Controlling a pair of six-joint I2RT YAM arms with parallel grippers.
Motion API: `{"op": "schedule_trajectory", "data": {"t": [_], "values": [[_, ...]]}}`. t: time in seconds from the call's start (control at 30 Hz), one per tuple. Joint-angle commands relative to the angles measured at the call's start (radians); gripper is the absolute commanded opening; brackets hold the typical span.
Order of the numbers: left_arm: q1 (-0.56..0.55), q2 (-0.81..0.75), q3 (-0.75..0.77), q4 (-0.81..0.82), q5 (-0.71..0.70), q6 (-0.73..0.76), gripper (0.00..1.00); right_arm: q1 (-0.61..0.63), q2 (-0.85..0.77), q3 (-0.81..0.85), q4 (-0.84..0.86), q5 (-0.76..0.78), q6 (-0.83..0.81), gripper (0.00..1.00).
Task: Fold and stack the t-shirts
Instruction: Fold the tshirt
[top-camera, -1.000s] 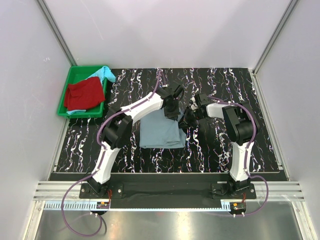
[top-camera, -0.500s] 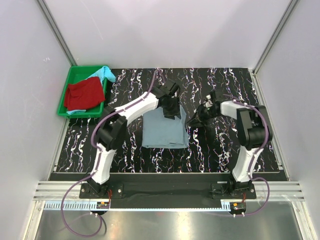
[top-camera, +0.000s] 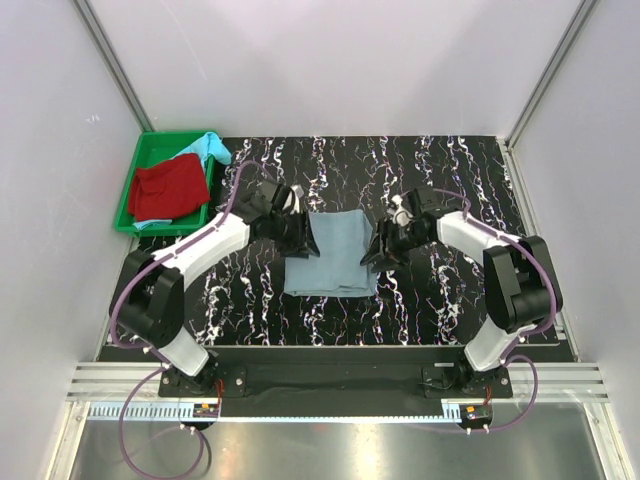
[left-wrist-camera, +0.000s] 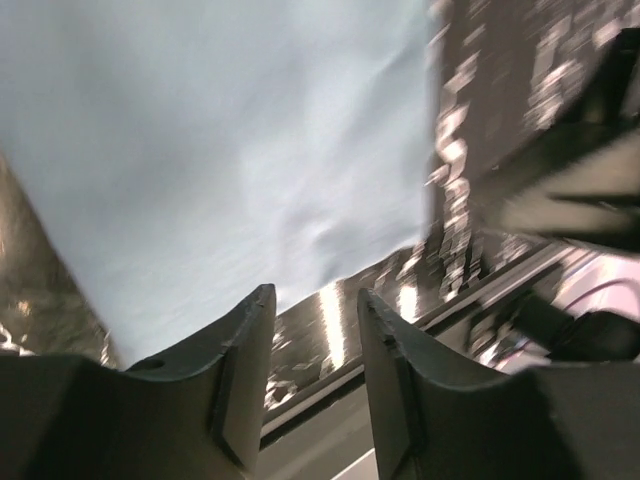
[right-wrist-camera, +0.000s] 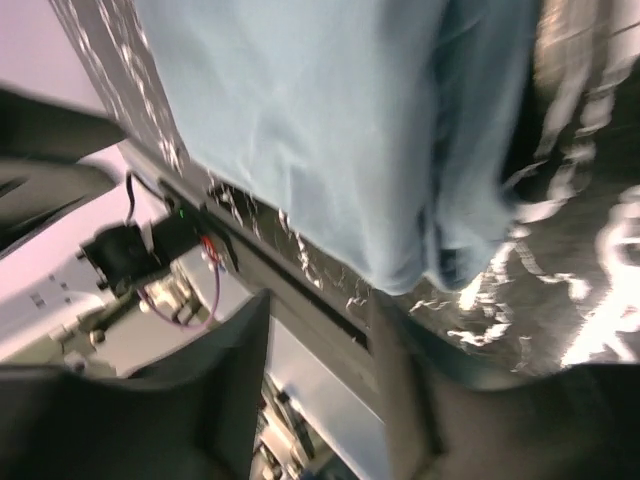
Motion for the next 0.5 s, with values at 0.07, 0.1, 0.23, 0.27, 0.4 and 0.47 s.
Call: {"op": "schedule_trajectory", "data": {"t": [0.07,0.1,0.23,0.27,0.4,0.47], "values": [[0.014,-0.049,-0.123,0.095,0.079,0.044,0.39,0.091,-0.004,-0.03,0.091,-0.072,0.064,0.4],[0.02,-0.047,-0.149,0.112,0.078,0.04,0.38,0.102,0.012,-0.015,0.099,-0.077,0.072,0.33],[0.046,-0.04,-0.181,0.132,0.064,0.041,0.37,0.114,0.077,0.01,0.12,-0.08,0.105,0.29],[0.047,-0.032,-0.183,0.133,0.064,0.044,0.37,0.116,0.089,0.013,0.119,-0.076,0.102,0.29],[0.057,-0.018,-0.218,0.135,0.052,0.064,0.37,0.114,0.118,-0.024,0.122,-0.071,0.095,0.27],[0.066,-0.009,-0.237,0.136,0.036,0.07,0.37,0.106,0.132,-0.062,0.128,-0.051,0.081,0.27]]}}
